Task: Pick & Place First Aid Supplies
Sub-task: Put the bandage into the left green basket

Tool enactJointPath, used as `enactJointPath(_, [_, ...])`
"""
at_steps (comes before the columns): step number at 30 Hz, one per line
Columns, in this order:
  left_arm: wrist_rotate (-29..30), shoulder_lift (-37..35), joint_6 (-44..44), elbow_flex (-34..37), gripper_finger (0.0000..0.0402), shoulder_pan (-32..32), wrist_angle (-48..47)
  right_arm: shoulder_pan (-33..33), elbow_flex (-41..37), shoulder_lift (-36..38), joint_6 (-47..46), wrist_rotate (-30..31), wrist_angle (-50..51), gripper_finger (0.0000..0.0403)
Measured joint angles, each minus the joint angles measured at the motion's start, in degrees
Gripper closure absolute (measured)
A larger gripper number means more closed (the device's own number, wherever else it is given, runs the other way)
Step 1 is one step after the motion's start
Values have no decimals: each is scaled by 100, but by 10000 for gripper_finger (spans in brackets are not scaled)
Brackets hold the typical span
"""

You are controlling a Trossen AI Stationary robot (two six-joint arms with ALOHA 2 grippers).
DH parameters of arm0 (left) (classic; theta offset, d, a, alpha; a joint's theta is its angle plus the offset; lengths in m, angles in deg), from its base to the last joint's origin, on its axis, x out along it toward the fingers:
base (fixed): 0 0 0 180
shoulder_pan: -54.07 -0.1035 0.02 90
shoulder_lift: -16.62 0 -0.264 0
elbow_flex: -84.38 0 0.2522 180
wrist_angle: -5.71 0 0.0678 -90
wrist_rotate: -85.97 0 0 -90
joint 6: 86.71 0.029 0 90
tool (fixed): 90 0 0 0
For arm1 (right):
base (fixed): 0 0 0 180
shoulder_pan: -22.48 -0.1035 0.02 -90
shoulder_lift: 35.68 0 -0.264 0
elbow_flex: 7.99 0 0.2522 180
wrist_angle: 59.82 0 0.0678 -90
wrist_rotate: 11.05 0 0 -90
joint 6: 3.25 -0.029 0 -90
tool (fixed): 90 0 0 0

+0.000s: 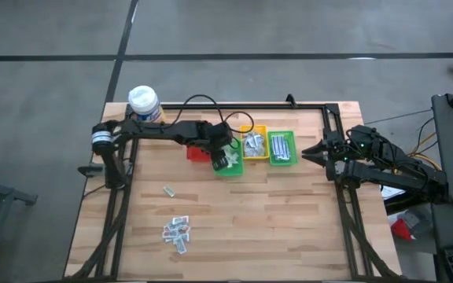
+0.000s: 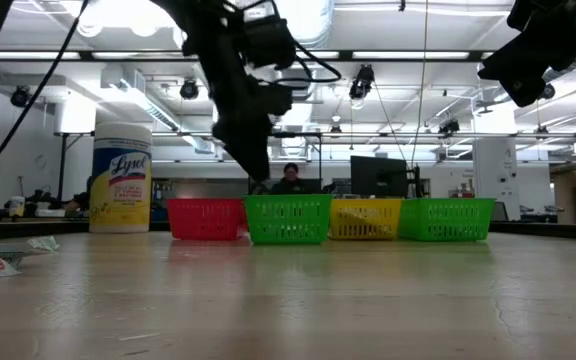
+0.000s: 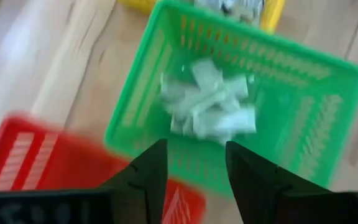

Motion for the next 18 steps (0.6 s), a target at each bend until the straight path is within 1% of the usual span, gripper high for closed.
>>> enactJointPath(4, [-9, -255, -623, -201, 245, 44, -984, 0, 0, 0, 20, 0, 0, 327])
enactJointPath(8, [-76, -565, -1429, -158, 245, 84, -1801, 2, 0, 0, 22, 0, 0, 334])
enactJointPath(12, [-86, -827, -1908, -149, 245, 161, -2698, 0, 0, 0, 24, 0, 2, 333])
enactJointPath(15, [-86, -1048, -2190, -68, 246, 229, -3071, 2, 0, 0, 23, 0, 3, 328])
enactJointPath(18, [-89, -1308, -2469, 108, 245, 290, -3155, 2, -2, 0, 22, 0, 4, 324])
